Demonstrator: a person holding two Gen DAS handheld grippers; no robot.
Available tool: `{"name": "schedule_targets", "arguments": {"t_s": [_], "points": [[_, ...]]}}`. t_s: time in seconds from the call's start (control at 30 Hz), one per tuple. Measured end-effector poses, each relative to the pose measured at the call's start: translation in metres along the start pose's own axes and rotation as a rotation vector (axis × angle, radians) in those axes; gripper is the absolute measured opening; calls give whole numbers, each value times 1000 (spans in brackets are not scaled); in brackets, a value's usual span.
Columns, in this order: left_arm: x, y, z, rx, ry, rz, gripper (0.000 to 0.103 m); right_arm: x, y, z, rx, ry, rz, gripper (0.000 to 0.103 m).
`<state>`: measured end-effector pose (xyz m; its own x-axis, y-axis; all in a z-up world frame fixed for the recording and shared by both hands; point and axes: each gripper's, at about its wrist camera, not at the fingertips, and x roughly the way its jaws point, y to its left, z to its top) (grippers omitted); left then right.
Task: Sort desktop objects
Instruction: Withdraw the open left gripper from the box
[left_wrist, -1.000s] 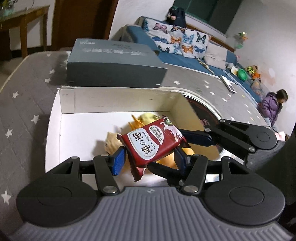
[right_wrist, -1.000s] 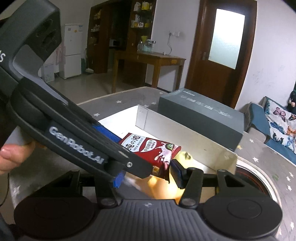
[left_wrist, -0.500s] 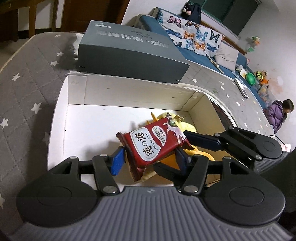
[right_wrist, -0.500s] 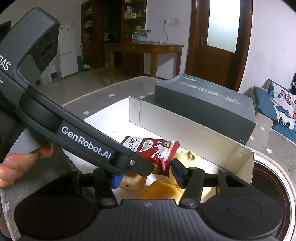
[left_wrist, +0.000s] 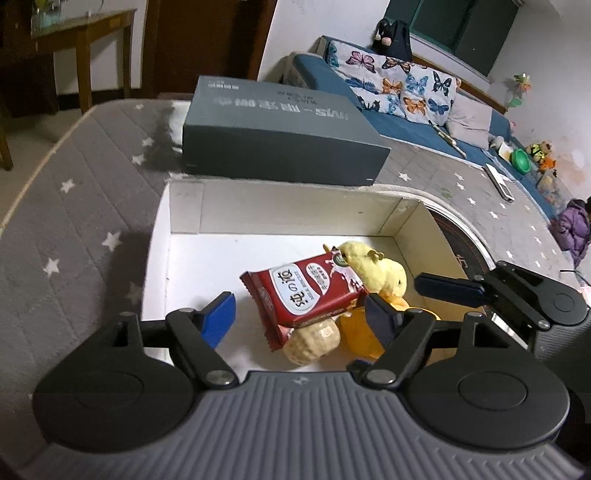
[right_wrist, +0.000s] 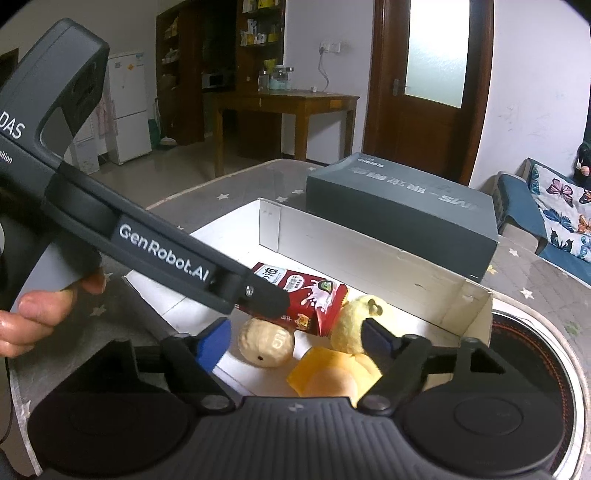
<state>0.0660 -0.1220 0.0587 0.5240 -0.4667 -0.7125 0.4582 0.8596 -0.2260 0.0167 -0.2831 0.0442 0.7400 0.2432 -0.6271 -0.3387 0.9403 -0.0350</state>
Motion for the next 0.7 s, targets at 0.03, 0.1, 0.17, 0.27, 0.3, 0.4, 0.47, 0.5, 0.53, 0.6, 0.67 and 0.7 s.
{"name": "schedule_targets", "arguments": {"t_s": [0.03,0.1,0.17,0.27,0.3,0.4,0.47,0.5,0.53,0.6,0.67,0.7], "points": [[-1,-1,0,5,-2,8,77,-2,0,0,1,-1,-2,82],[-2,-2,0,15,-5,26,78,-4,-1,0,7,-1,-7,87],[-3,-2,1,24,-9,43,79,-6,-3,0,13,-1,-15,88],[-2,-4,-1,40,-9,71,79,-8,-7,0,29,3,-18,93],[-2,-4,-2,45,-7,78,79,-9,-8,0,35,5,-18,94],[-2,-5,-6,52,-5,90,79,-10,-11,0,53,9,-22,95],[-3,-7,-8,56,-5,112,79,-11,-13,-2,80,20,-28,96],[-4,-8,-10,60,-10,121,79,-12,-14,-3,98,25,-32,96],[-5,-9,-12,63,-17,129,81,-13,-15,-4,114,27,-32,96],[-8,-12,-16,68,-29,152,87,-16,-17,-6,144,27,-27,97],[-12,-15,-20,74,-46,175,90,-20,-18,-9,169,30,-34,98],[-14,-17,-23,81,-54,185,90,-22,-17,-11,178,31,-42,99]]}}
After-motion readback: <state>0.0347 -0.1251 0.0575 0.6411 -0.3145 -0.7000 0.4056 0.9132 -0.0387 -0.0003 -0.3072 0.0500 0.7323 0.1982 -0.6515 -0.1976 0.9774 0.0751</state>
